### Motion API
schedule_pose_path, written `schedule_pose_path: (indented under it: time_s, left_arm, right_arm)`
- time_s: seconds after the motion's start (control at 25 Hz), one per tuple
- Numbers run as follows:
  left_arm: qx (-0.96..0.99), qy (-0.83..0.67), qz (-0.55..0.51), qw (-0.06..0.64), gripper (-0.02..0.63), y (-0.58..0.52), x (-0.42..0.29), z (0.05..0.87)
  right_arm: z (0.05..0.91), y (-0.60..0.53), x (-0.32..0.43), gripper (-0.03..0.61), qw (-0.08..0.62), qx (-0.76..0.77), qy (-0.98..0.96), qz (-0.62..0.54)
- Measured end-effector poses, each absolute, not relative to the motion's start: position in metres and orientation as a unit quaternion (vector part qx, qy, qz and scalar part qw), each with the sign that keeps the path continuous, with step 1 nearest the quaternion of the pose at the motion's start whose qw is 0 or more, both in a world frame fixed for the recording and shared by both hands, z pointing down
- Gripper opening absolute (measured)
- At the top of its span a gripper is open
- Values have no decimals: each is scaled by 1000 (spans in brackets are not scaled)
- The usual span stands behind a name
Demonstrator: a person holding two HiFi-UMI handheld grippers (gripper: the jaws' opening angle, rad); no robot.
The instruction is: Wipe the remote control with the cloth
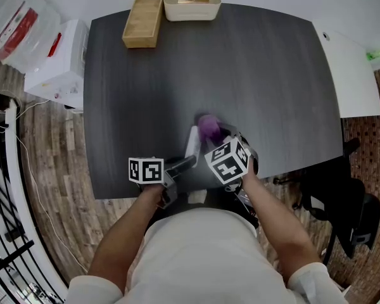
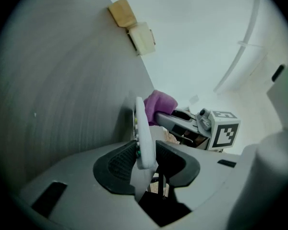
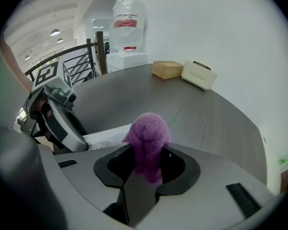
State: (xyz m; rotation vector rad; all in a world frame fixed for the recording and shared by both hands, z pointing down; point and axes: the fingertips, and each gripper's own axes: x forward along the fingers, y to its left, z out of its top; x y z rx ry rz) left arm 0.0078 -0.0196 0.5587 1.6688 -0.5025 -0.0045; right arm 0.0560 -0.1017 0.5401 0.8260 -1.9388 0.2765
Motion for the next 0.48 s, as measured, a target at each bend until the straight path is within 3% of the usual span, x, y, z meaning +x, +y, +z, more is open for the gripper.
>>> schedule_pose_path:
  time_s: [0.28, 0.48]
  left_arm:
    - [714, -214, -51, 664, 114, -21, 8, 557]
    - [708, -212, -80, 669, 117, -23, 6, 554]
  right_arm:
    - [533, -117, 40, 135, 469, 332, -807, 134]
    - [547, -113, 31, 135, 457, 315, -802, 220]
